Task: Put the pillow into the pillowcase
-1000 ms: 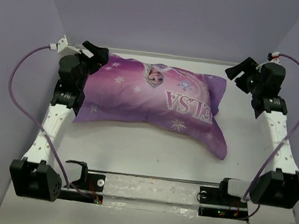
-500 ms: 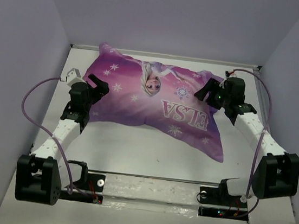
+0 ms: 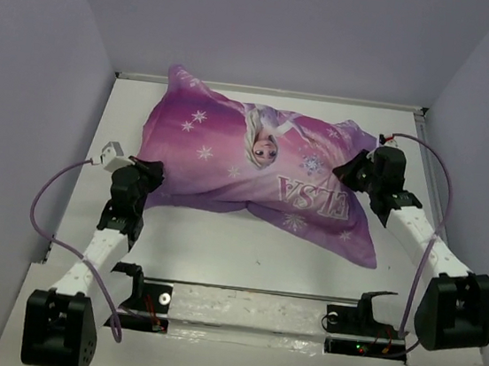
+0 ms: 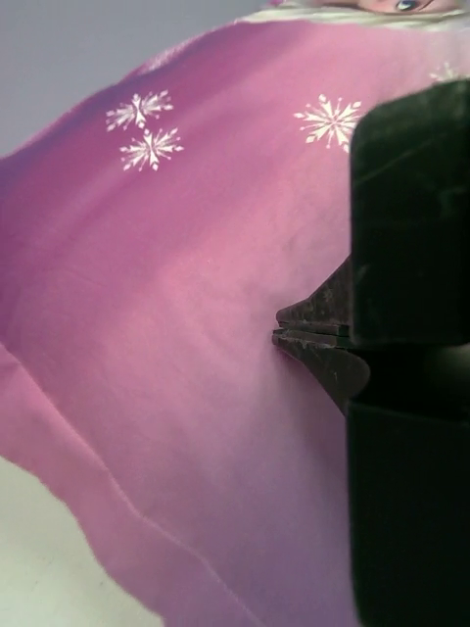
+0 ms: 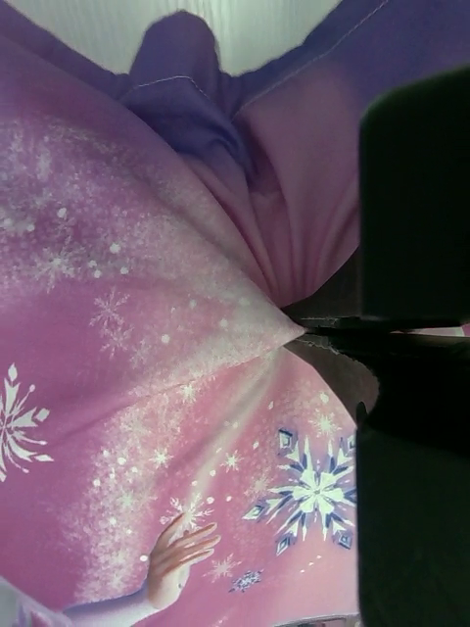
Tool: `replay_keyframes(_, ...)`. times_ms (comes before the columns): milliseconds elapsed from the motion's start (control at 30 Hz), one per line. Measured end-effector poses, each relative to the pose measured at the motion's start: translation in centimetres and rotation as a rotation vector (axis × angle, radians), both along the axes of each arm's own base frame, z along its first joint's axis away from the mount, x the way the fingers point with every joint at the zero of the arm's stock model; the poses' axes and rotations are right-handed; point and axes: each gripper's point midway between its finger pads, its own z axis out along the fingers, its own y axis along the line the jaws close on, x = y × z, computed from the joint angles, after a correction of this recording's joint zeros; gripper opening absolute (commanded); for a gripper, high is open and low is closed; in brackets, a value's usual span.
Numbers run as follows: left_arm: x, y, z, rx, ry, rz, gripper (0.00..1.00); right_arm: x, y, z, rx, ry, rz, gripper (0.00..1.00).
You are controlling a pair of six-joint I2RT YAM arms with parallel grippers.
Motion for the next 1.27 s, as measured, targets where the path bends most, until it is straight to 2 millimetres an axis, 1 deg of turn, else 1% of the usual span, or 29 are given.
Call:
replay_keyframes(33,-0.5,-0.2,0.4,-0.007,-0.021,-0.009,0.0,-0.4,-0.6,0.4,-0.005,-0.014,-0.018,0.13)
replay_keyframes(67,-1.2,-0.5,0.8,-0.014,-0.042,-0.021,0.09,-0.8,-1.2,0.9,-0.01,-0.027,-0.037,0.27)
replay_keyframes(100,-1.7,-0.7,1.1,-0.022,-0.057,-0.03,0.22,-1.2,-1.7,1.3,-0.016,-0.035,-0.053,0.54)
replay_keyframes(133,-2.2,-1.1,1.0,-0.032,-0.063,-0.044,0.37,-1.5,-2.1,1.6,-0.021,-0.039,-0.061,0.63)
replay_keyframes(167,-2.9,-1.3,2.0,-0.041,-0.103,-0.057,0.66,-1.8,-2.4,1.8,-0.033,-0.044,-0.061,0.7)
replay_keyframes(200,-3.3,-1.5,2.3,-0.051,-0.113,-0.065,0.83,-1.9,-2.6,2.0,-0.037,-0.047,-0.069,0.75)
replay_keyframes(233,-3.7,-1.7,2.7,-0.047,-0.123,-0.075,0.98,-2.1,-2.8,2.1,-0.046,-0.045,-0.069,0.82)
replay_keyframes(267,-4.1,-1.8,3.3,-0.048,-0.136,-0.083,0.99,-2.3,-3.0,2.2,-0.055,-0.041,-0.069,0.87)
replay_keyframes(300,-4.4,-1.9,3.7,-0.037,-0.138,-0.096,0.99,-2.6,-3.0,2.5,-0.058,-0.039,-0.067,1.0)
replay_keyframes(333,-4.7,-2.0,5.3,-0.029,-0.166,-0.108,0.99,-2.9,-3.1,2.9,-0.062,-0.043,-0.064,1.0)
replay_keyframes(367,-4.9,-2.1,6.6,-0.022,-0.181,-0.117,0.99,-3.5,-3.1,4.0,-0.062,-0.064,-0.061,1.0)
replay_keyframes(400,-5.2,-2.4,9.3,-0.007,-0.226,-0.136,0.99,-4.1,-3.2,5.0,-0.067,-0.085,-0.053,1.0)
replay_keyframes(433,-5.5,-2.5,11.8,0.007,-0.273,-0.15,0.99,-4.8,-3.2,6.7,-0.066,-0.127,-0.048,1.0)
replay_keyframes(500,-6.9,-2.9,17.8,0.037,-0.395,-0.183,0.99,-6.7,-3.4,12.1,-0.065,-0.277,-0.037,1.0)
replay_keyframes(567,-9.3,-3.3,24.6,0.081,-0.552,-0.221,0.99,-9.6,-3.9,19.3,-0.063,-0.486,-0.037,1.0)
replay_keyframes(600,-10.3,-3.5,26.7,0.095,-0.605,-0.235,0.99,-11.3,-4.1,22.2,-0.059,-0.578,-0.041,1.0)
replay_keyframes(633,-11.9,-3.9,29.1,0.115,-0.672,-0.26,0.99,-12.5,-4.3,24.1,-0.058,-0.639,-0.043,1.0)
replay_keyframes(667,-13.4,-4.2,30.9,0.131,-0.728,-0.281,0.99,-14.5,-4.6,26.5,-0.054,-0.721,-0.048,1.0)
replay_keyframes(700,-14.6,-4.4,32.2,0.141,-0.772,-0.295,0.99,-17.1,-5.0,29.1,-0.048,-0.817,-0.056,1.0)
replay_keyframes(733,-15.8,-4.6,33.3,0.153,-0.809,-0.314,0.99,-18.4,-5.2,30.2,-0.045,-0.861,-0.063,1.0)
replay_keyframes(767,-16.8,-5.0,34.4,0.165,-0.842,-0.336,0.99,-20.2,-5.6,31.7,-0.041,-0.919,-0.074,1.0)
replay_keyframes(800,-17.6,-5.3,35.1,0.178,-0.868,-0.359,0.99,-21.1,-5.8,32.4,-0.039,-0.948,-0.084,1.0)
replay_keyframes(833,-18.0,-5.5,35.4,0.185,-0.878,-0.371,0.99,-22.7,-6.2,33.5,-0.037,-0.997,-0.097,1.0)
replay_keyframes(867,-18.3,-5.8,35.6,0.194,-0.887,-0.392,0.99,-23.5,-6.4,33.9,-0.037,-1.02,-0.105,1.0)
replay_keyframes(933,-18.5,-6.2,35.5,0.204,-0.888,-0.419,0.99,-24.7,-6.8,34.3,-0.04,-1.052,-0.12,1.0)
replay_keyframes(967,-18.6,-6.5,35.4,0.206,-0.884,-0.433,0.99,-24.8,-6.9,34.3,-0.043,-1.056,-0.124,1.0)
replay_keyframes(1033,-18.7,-6.7,35.1,0.213,-0.881,-0.452,0.99,-24.7,-7.0,33.9,-0.048,-1.051,-0.129,1.0)
replay_keyframes(1100,-18.9,-7.1,34.7,0.221,-0.882,-0.472,0.99,-23.9,-6.9,32.9,-0.052,-1.024,-0.127,1.0)
replay_keyframes(1267,-19.2,-7.5,33.5,0.253,-0.874,-0.507,0.99,-21.2,-6.5,30.1,-0.069,-0.924,-0.116,1.0)
